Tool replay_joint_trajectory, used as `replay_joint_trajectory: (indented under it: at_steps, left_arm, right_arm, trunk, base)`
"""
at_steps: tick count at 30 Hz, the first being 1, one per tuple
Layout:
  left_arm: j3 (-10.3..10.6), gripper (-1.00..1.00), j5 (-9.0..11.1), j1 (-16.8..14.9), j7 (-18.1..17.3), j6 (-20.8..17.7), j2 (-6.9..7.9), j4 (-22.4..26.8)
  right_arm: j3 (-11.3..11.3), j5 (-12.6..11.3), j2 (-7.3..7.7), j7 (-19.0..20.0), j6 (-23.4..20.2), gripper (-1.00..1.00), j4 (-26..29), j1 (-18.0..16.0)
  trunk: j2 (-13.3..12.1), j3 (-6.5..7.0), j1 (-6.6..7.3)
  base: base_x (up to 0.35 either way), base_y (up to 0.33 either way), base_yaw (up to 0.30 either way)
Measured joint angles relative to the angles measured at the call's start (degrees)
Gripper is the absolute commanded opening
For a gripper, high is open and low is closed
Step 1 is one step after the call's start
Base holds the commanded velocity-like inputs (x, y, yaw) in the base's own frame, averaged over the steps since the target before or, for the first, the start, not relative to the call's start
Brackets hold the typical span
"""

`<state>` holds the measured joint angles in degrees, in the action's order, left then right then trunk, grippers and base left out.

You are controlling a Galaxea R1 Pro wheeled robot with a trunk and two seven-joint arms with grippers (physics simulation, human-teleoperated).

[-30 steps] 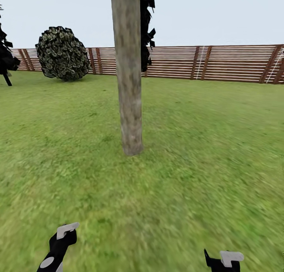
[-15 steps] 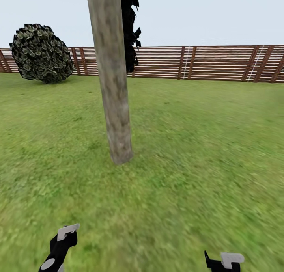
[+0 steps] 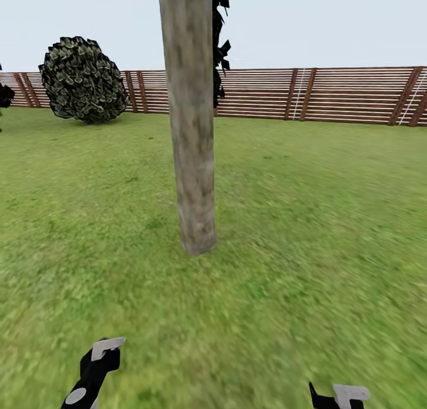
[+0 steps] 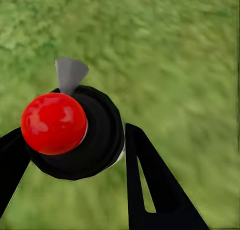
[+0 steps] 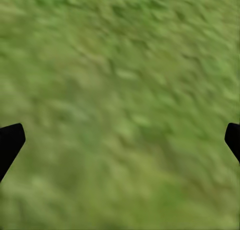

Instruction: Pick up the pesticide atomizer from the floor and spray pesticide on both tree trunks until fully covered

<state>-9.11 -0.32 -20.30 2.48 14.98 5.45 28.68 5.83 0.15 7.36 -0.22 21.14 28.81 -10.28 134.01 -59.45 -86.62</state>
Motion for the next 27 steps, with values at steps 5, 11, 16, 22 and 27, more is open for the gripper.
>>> replay_joint_trajectory:
  at_steps: [5,11,16,22,27]
  left_arm:
    - [4.32,-1.00,-6.89,-0.19,-0.08,-0.40,0.12,-0.13]
    - [5.56,-1.00,-9.46,-0.88,-9.48,-0.50,0.63,-0.30]
    - [5.52,-1.00,-10.75,-1.11,-24.47,-0.58,3.73,0.49]
    - [5.54,-1.00,-22.56,-2.97,-38.36,-1.54,4.98,0.72]
    - [5.49,-1.00,-28.72,-4.45,-44.42,-2.77,4.40,0.88]
  right_arm:
    - [-2.05,1.90,-0.05,0.41,-0.11,1.00,1.15,0.02]
    - [-8.72,13.47,-0.22,1.36,-0.29,1.00,2.52,-4.26]
    - [-9.92,15.75,-0.71,12.99,-0.46,1.00,2.80,-8.48]
    - [-10.23,16.17,-0.96,19.43,-4.58,1.00,5.30,-10.22]
    - [-14.86,18.55,-3.27,21.70,-5.07,1.00,7.26,-10.49]
  trunk:
    - [0.00,0.00,0.00]
    - [0.00,0.00,0.00]
    - [0.00,0.00,0.00]
    - [0.00,0.00,0.00]
    - [0.00,0.01,0.00]
  base:
    - [0.011,0.007,0.003]
    - [0.001,0.000,0.000]
    - [0.000,0.000,0.000]
    - [0.000,0.000,0.000]
    - [0.000,0.000,0.000]
